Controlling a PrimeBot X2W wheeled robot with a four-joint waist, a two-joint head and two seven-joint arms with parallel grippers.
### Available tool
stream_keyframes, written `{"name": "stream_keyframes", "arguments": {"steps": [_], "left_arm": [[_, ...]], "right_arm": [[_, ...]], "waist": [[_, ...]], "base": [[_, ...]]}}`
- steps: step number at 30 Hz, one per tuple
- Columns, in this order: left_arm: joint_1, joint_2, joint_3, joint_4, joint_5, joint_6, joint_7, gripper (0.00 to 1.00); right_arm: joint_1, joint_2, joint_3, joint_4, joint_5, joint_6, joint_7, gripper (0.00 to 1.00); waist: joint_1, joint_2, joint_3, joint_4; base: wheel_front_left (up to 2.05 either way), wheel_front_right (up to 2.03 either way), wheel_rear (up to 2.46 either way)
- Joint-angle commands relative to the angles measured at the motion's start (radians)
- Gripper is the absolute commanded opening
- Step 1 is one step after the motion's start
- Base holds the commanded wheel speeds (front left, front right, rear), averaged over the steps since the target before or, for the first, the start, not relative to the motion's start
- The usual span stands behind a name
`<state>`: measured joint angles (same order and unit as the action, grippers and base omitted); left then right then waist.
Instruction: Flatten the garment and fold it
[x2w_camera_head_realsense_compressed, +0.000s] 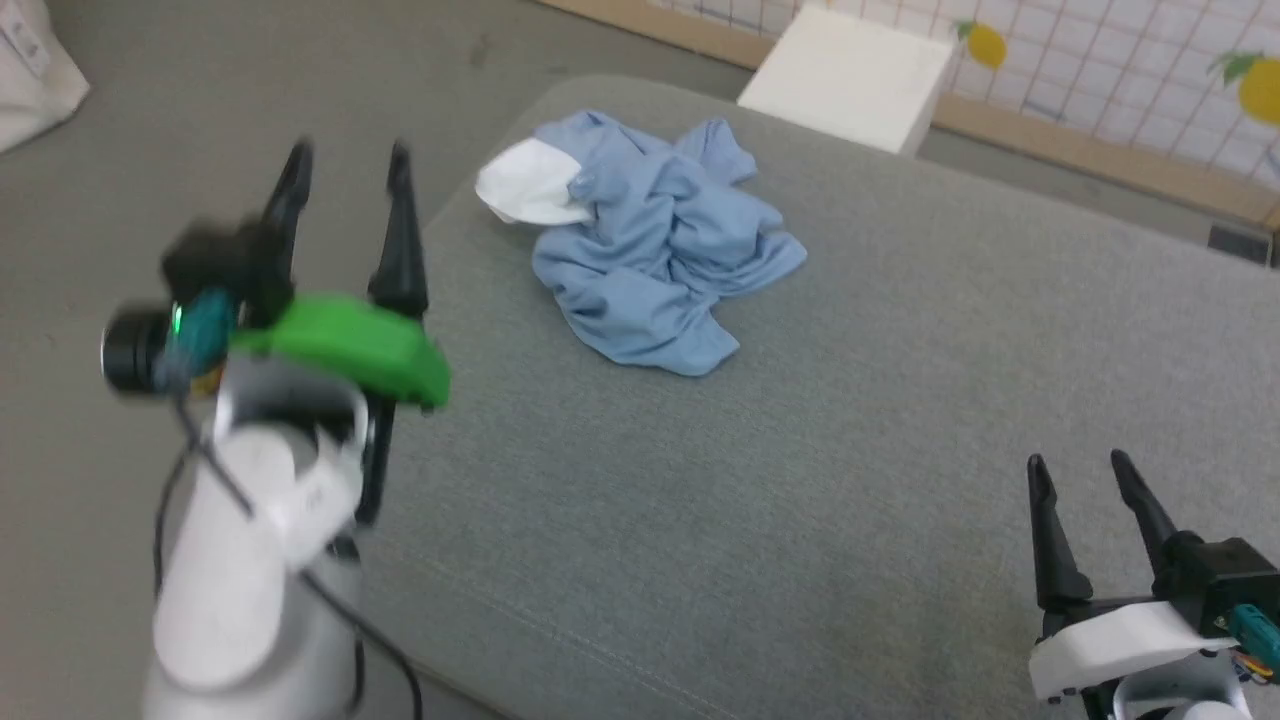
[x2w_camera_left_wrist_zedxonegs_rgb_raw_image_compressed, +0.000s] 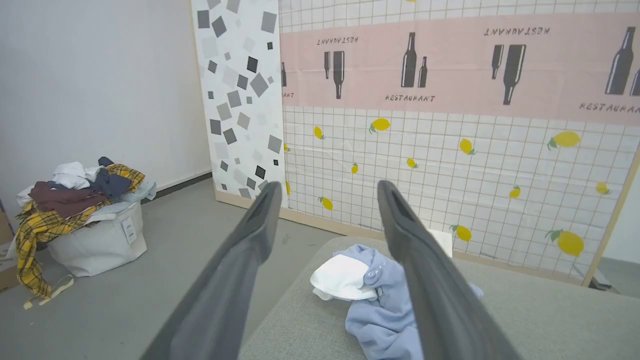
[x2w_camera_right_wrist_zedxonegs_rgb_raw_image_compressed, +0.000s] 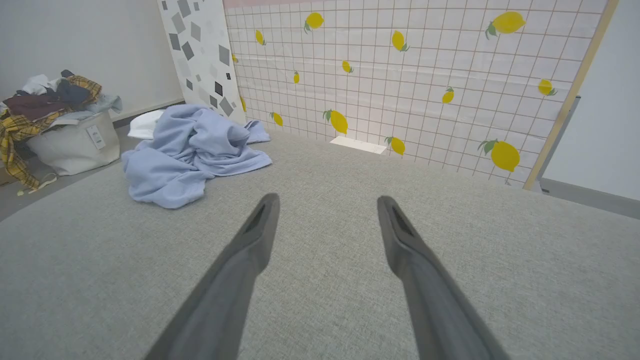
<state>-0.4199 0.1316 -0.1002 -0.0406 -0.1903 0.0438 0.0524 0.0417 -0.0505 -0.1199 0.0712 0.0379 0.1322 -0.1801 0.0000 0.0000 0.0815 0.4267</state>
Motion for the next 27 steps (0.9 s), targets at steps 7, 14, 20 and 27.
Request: {"name": "stream_keyframes", "arguments": {"steps": [7, 14, 20, 27], "left_arm": [[-0.253, 0.048, 0.022, 0.176, -0.073, -0.065, 0.177, 1.00], [-0.398, 0.083, 0.061, 0.289, -0.151, -0.100, 0.271, 1.00], [-0.484, 0.101, 0.048, 0.350, -0.193, -0.129, 0.345, 1.00], [-0.517, 0.117, -0.012, 0.429, -0.185, -0.134, 0.490, 1.00]], "right_arm": [[-0.032, -0.002, 0.011, -0.116, -0.041, -0.002, 0.048, 1.00], [-0.047, -0.038, 0.029, -0.228, -0.032, -0.002, 0.091, 1.00], [-0.057, -0.074, 0.037, -0.302, -0.016, -0.002, 0.123, 1.00], [-0.074, -0.099, 0.046, -0.339, -0.001, -0.002, 0.143, 1.00]], "waist": [[0.0000, 0.0000, 0.162, -0.117], [0.0000, 0.0000, 0.252, -0.193], [0.0000, 0.0000, 0.334, -0.228], [0.0000, 0.0000, 0.411, -0.266]], "base": [[0.00, 0.00, 0.00], [0.00, 0.00, 0.00], [0.00, 0.00, 0.00], [0.00, 0.00, 0.00]]}}
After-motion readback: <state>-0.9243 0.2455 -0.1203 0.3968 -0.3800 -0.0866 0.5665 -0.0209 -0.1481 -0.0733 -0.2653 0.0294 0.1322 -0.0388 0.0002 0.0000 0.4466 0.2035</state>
